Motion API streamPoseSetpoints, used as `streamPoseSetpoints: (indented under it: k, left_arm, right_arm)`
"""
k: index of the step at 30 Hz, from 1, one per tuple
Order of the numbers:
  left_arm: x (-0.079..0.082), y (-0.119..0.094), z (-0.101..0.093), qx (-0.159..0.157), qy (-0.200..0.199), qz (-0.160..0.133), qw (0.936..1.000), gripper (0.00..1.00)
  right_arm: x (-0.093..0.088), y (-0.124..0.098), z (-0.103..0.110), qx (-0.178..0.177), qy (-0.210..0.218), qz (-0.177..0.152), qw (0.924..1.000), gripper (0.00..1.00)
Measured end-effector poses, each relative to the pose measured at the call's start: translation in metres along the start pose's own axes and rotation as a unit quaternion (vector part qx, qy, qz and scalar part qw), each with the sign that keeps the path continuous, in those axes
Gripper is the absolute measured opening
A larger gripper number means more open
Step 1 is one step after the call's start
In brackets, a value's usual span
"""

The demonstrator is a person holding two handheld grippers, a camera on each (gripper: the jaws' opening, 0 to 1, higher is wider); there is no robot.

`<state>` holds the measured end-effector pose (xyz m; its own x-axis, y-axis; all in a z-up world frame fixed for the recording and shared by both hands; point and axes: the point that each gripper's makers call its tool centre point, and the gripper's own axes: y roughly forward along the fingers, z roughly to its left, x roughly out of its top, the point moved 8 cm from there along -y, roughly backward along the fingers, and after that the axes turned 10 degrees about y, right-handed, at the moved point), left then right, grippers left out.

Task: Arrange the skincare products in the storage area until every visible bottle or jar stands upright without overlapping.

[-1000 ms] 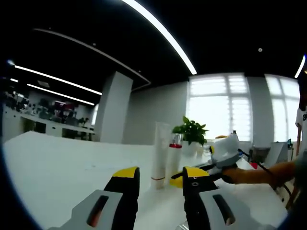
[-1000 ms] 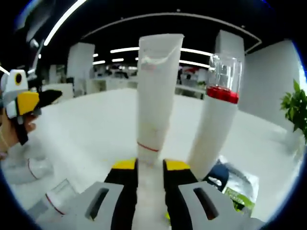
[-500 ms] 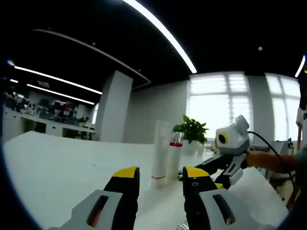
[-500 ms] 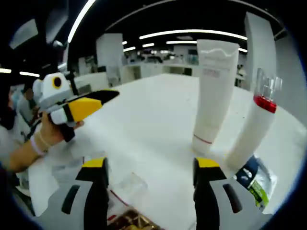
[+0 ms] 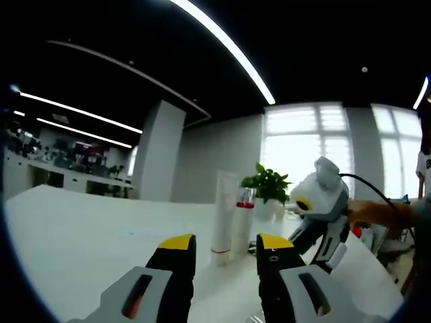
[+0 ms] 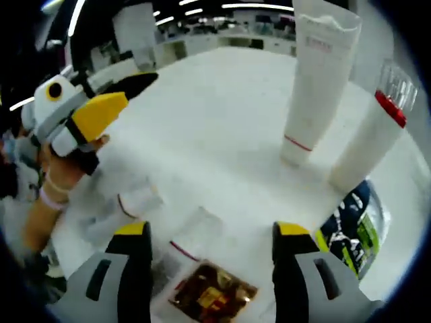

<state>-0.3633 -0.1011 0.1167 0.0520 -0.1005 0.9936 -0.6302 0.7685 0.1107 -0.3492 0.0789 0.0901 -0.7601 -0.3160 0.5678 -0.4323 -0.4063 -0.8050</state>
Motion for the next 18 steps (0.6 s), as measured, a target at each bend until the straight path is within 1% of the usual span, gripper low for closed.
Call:
streamPoseSetpoints:
  k: [5, 6, 8, 10, 13, 16, 18]
  left_arm:
    - [0.0, 0.0, 0.0, 0.0, -0.001, -0.001, 1.0, 0.36]
    - [0.001, 0.0, 0.0, 0.0, -0.001, -0.002, 1.0, 0.36]
    - [0.003, -0.001, 0.0, -0.001, -0.003, -0.005, 1.0, 0.36]
    - [0.004, -0.001, 0.0, -0.001, -0.004, -0.008, 1.0, 0.36]
    - [0.006, -0.002, -0.001, -0.002, -0.007, -0.013, 0.9999, 0.36]
    - [0.008, -0.002, -0.002, -0.003, -0.008, -0.017, 0.9998, 0.36]
    - [0.009, -0.003, -0.003, -0.005, -0.008, -0.019, 0.9998, 0.36]
  right_arm:
    - [0.001, 0.004, 0.006, -0.033, 0.008, 0.045, 0.9984, 0.53]
    - [0.0, 0.004, 0.009, -0.044, 0.008, 0.048, 0.9978, 0.51]
    - [0.0, 0.006, 0.012, -0.05, 0.009, 0.053, 0.9973, 0.44]
    - [0.001, 0.007, 0.014, -0.063, 0.008, 0.057, 0.9964, 0.42]
    - [0.001, 0.008, 0.016, -0.083, -0.001, 0.066, 0.9943, 0.35]
    - [0.001, 0.008, 0.021, -0.083, 0.004, 0.076, 0.9936, 0.29]
    - [0.004, 0.009, 0.02, -0.085, 0.006, 0.082, 0.993, 0.25]
